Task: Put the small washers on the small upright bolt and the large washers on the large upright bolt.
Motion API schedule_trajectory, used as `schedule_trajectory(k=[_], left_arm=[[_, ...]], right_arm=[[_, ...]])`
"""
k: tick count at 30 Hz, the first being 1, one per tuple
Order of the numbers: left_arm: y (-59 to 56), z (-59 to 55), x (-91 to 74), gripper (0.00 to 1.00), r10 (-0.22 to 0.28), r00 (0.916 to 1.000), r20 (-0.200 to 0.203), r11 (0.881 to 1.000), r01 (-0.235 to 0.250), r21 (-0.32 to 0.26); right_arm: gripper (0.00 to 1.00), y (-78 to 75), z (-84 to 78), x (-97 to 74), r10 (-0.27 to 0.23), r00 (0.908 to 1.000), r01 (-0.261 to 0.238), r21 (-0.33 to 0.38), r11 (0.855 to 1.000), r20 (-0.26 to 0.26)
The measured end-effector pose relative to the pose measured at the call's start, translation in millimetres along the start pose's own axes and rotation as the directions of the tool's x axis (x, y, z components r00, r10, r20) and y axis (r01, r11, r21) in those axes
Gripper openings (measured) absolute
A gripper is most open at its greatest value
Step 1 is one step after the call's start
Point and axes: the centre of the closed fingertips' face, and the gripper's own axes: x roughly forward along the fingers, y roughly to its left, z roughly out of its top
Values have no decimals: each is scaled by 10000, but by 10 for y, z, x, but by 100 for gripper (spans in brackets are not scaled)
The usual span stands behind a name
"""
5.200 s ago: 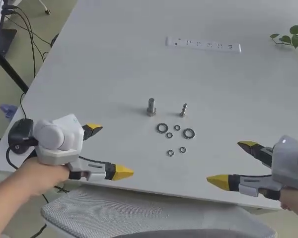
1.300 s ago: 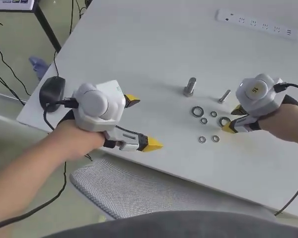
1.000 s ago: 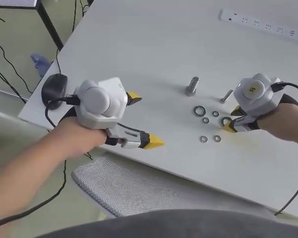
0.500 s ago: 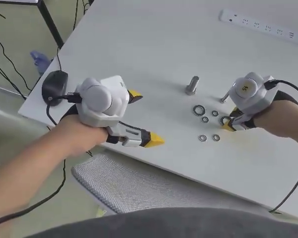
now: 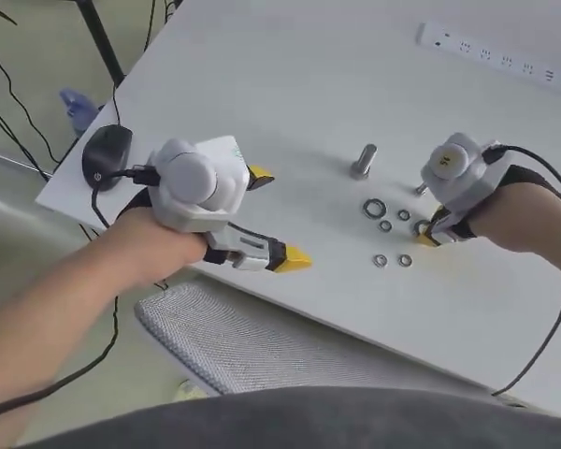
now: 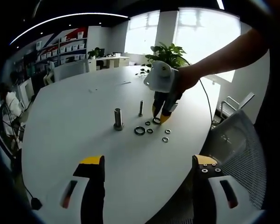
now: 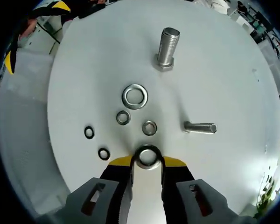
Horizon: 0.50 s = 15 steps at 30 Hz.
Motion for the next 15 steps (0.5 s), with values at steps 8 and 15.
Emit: schedule_trajectory(k=[8, 15], left_arm=[[-55, -12, -6, 73, -22, 10000, -55, 10000, 22, 20], [-24, 138, -68, 73, 357, 9984, 444, 9989, -342, -331]], right_arm=[[21, -3, -22, -4, 77, 9989, -74, 69, 9999, -460], [21, 1, -37, -15, 118, 9998, -115, 177, 9998, -186]])
